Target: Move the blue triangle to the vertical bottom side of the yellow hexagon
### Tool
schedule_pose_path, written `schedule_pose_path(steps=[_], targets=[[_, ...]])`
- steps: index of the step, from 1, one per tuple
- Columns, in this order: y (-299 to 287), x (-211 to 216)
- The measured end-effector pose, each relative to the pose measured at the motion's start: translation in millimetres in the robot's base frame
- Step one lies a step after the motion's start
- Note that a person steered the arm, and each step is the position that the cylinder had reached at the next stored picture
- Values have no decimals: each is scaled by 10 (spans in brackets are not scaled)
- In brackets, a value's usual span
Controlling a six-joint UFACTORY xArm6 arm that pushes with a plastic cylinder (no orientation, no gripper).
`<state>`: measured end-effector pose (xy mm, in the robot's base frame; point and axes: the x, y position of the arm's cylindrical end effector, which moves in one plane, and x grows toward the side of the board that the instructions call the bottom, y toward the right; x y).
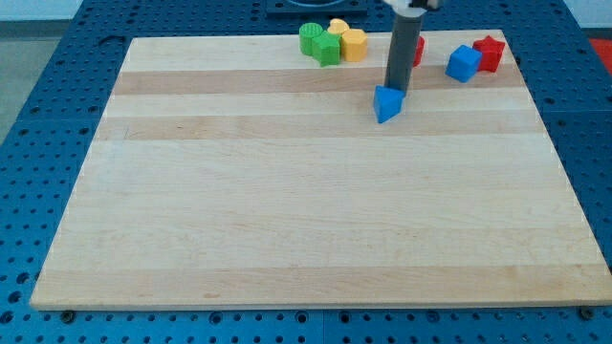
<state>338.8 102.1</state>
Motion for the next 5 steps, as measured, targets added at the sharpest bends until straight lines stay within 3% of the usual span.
schedule_pose_path(steps=[2, 3, 5], targets=[[490, 93], [375, 353], [-803, 279]])
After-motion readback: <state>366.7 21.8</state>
